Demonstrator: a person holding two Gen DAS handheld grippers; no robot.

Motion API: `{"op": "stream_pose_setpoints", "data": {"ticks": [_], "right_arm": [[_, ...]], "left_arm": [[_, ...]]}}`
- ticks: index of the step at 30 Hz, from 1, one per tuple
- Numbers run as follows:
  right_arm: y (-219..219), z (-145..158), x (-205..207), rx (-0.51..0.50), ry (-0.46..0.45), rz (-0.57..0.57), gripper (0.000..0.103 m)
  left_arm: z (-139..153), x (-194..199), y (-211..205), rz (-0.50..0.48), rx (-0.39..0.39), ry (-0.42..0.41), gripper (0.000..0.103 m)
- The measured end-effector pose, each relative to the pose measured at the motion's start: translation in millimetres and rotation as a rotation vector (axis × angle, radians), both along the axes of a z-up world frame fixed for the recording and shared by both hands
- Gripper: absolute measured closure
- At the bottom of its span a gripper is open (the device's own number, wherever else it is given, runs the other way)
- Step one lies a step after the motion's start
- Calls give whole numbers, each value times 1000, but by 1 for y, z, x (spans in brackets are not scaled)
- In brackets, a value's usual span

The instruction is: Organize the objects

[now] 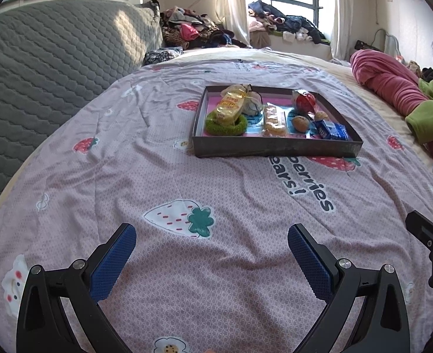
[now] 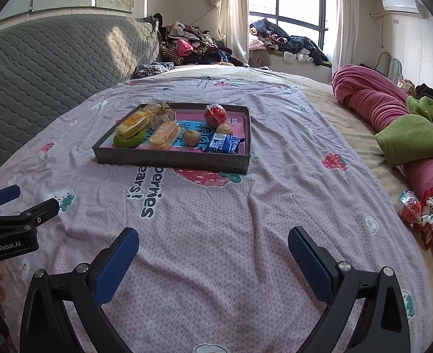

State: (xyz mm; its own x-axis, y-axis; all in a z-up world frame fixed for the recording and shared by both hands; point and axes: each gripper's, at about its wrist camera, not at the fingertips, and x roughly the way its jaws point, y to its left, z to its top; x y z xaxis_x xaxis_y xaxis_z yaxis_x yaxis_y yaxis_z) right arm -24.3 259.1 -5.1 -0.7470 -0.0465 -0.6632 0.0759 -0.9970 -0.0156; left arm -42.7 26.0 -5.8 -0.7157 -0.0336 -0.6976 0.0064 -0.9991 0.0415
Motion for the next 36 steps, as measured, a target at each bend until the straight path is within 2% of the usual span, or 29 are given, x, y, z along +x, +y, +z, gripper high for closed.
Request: {"op": "stream_pose_setpoints", "data": {"ticks": [22,36], "right_arm": [[4,-18,4,-18,-14,6,1],[6,-25,4,-1,-31,-2,1]], "left_arm": [[-18,-1,-6,1,17,-14,0],[-27,2,-6,-5,-3,-12,0]]}}
